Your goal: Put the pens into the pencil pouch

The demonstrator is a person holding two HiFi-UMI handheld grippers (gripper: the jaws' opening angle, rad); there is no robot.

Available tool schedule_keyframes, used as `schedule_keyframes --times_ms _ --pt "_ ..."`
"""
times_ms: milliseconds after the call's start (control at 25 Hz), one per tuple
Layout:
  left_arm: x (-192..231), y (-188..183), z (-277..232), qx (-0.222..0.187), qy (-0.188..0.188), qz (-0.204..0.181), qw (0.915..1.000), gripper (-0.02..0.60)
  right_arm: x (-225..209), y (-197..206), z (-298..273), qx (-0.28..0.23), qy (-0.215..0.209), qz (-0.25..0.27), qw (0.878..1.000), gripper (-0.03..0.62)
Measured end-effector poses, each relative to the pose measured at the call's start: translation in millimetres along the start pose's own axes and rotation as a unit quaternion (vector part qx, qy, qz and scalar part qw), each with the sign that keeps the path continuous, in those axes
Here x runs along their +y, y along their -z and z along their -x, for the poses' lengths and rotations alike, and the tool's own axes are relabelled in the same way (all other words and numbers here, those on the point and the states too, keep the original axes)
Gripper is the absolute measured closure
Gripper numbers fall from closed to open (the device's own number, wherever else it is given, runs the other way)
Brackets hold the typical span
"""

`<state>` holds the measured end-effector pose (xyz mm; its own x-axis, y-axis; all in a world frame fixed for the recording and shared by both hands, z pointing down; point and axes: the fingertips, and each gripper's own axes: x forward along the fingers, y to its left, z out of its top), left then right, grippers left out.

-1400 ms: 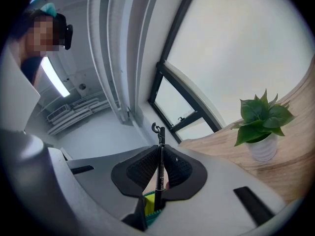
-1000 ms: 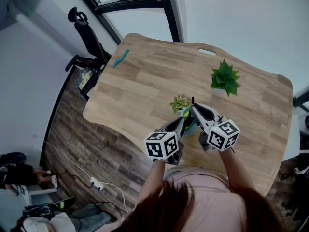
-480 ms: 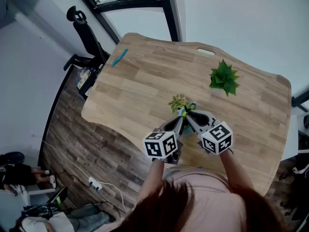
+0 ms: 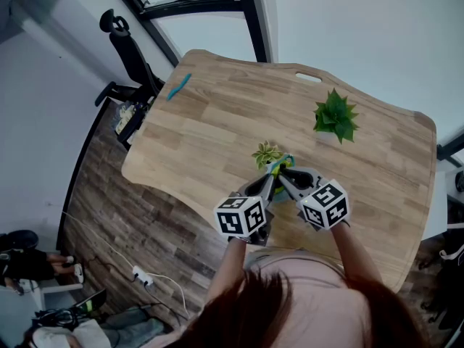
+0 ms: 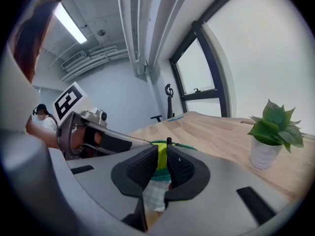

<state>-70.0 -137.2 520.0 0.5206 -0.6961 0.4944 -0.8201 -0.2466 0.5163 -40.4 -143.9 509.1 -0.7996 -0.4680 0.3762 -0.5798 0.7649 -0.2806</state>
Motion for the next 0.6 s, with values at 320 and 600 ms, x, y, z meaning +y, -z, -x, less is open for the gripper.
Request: schedule_keyframes --times_ms 320,600 --pt "3 -1 3 -0.005 -0.018 -0.014 0.9997 0.569 0 -18 9 -0.041 0.001 -0.015 0.999 0.560" --pt "9 -3 10 -0.016 -0.036 -0.021 0.9990 0.568 -6 -33 26 -0.075 0.017 -0.033 0.997 0.560"
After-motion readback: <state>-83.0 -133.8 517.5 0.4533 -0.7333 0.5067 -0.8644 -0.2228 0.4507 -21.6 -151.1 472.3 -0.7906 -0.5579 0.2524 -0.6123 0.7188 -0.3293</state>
